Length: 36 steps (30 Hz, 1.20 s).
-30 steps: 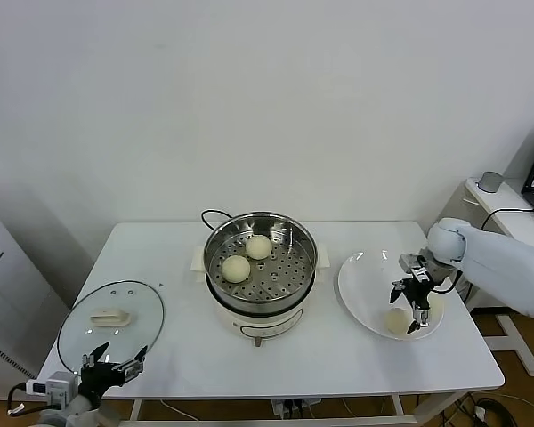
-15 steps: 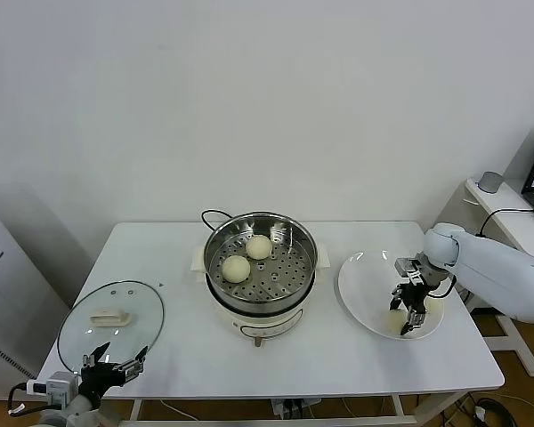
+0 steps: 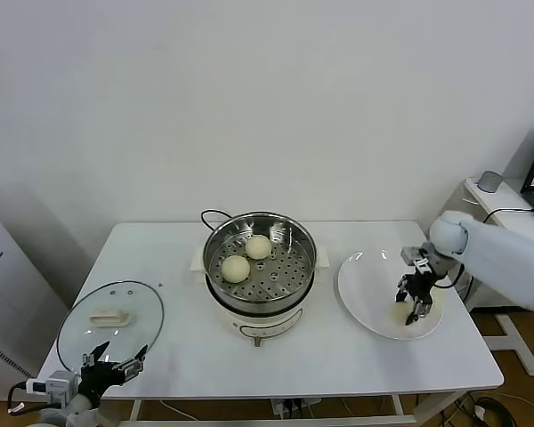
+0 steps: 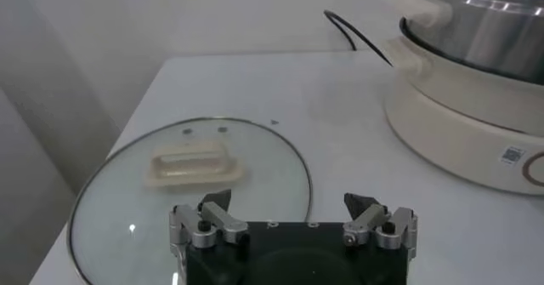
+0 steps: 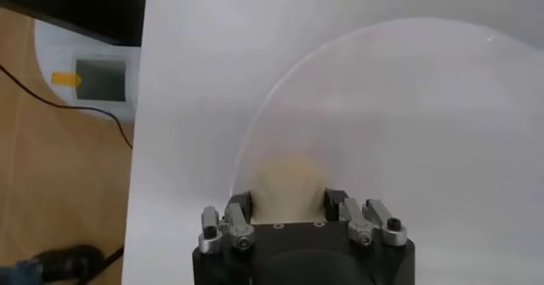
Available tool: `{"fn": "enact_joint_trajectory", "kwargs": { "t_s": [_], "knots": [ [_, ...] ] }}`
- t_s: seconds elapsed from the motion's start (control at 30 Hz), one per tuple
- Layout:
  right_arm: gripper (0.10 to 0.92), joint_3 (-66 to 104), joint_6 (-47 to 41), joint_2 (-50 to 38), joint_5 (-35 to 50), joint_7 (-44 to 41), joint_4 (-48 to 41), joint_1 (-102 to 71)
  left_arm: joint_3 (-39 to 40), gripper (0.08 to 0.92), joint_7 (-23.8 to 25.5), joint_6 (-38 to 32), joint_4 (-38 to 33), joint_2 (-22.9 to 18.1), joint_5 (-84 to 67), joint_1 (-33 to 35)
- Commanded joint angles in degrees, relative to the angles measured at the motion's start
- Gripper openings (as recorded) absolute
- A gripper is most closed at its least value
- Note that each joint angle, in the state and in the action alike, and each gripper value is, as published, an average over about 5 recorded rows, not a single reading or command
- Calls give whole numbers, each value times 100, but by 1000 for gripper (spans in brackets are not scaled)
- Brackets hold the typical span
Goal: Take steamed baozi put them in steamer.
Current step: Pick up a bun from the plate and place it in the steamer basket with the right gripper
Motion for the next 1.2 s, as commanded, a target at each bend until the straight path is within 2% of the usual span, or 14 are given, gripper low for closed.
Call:
{"fn": "enact_joint_trajectory", "kwargs": {
  "t_s": [0.03,0.17,0.43,0.63,0.87,1.2],
  "knots": [
    [526,-429,578,300,502,-97,502,1725,21,823,-3,12,11,9,3,-17],
    [526,-358,1064,783,846,15,482,2090,38,823,-6,11,26,27,3,-28],
    [526,31,2056,1819,608,246,350,2018,31,823,-3,-21,38,64,-7,-18],
    [526,492,3036,2450,-223,485,417,1634,22,823,1,-39,40,79,-9,11],
    [526,788,4133,2692,-1124,681,842,1154,13,823,0,-44,31,106,-23,7],
    [526,834,4706,2504,-2062,627,1666,781,14,823,3,-65,43,103,-24,28]
  ]
}}
